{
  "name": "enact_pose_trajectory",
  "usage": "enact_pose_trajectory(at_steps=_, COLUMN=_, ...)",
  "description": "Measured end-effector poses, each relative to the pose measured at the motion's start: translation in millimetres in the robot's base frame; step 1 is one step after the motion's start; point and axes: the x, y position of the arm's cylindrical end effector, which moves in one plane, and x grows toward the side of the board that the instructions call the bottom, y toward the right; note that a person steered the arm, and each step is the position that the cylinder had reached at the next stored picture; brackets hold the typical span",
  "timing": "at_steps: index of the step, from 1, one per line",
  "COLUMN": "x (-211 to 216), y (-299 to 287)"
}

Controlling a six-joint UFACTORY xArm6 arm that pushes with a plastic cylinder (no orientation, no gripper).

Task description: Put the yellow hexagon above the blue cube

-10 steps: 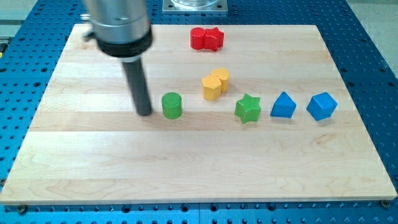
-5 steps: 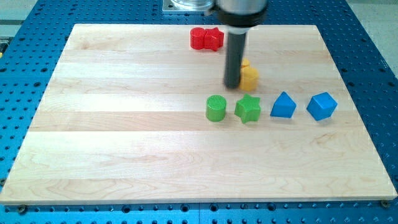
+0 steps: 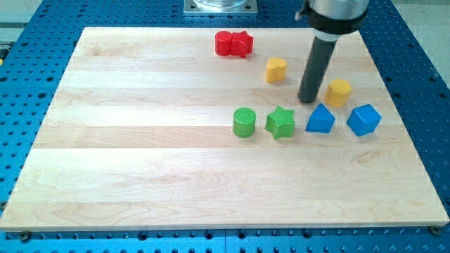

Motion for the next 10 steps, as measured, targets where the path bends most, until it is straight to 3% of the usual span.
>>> enact_pose_trajectory(at_steps=3, x=17, y=28)
enact_pose_trajectory(at_steps=4, x=15, y=67)
enact_pose_trajectory(at_steps=5, x=-14, y=90)
enact_pose_trajectory(at_steps=6, x=4, y=136)
enact_pose_trajectory(at_steps=7, x=-7, y=173)
enact_pose_trajectory(at_steps=10, x=-44, y=130)
